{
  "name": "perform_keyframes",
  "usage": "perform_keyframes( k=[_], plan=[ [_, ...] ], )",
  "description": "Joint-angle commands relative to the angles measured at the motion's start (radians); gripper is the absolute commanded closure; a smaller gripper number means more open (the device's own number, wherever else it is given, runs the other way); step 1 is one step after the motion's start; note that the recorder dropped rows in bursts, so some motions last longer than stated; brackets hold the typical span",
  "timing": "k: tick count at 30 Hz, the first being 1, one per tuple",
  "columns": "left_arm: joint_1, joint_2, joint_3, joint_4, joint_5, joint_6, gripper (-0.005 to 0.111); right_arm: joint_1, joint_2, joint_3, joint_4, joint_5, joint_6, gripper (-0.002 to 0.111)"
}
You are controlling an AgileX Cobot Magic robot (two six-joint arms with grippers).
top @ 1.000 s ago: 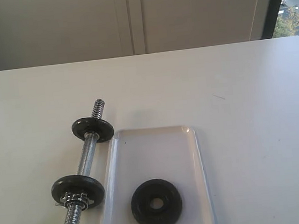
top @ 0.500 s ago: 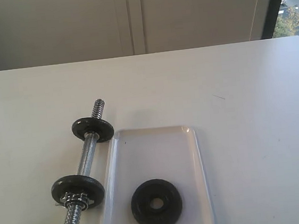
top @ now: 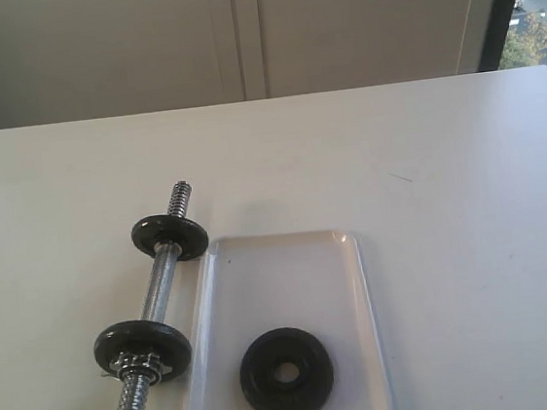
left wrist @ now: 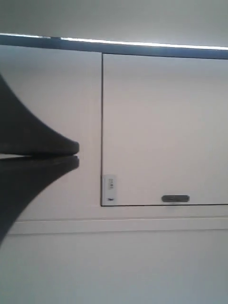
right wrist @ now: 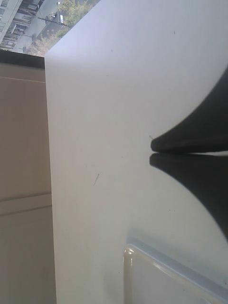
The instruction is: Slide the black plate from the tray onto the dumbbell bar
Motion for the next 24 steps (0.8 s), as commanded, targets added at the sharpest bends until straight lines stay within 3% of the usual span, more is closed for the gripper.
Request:
perform_keyframes(
  k=[1,5,8,15,21,24],
  plan=[
    [0.005,-0.003,0.004,-0.012,-0.183,-0.124,0.107,-0.001,-0.005,0.004,0.005,-0.015,-0.001,0.108],
    [0.005,-0.003,0.004,-0.012,-0.291,-0.282,0.107,-0.001,-0.005,0.004,0.005,-0.015,-0.001,0.108],
    [0.005,-0.003,0.004,-0.016,-0.236,-0.359,0.107,-0.001,-0.005,0.004,0.005,-0.015,-0.001,0.108],
    [0.005,0.043,-0.184,-0.016,0.362,-0.504,0.107,-0.001,-0.005,0.004,0.005,-0.015,-0.001,0.108],
    [0.003,0.304,-0.397,0.020,0.632,-0.507,0.107,-0.001,-0.005,0.004,0.005,-0.015,-0.001,0.108],
    [-0.017,0.464,-0.528,0.066,0.821,-0.414,0.107,-0.001,-0.005,0.004,0.005,-0.015,-0.001,0.108]
  ],
)
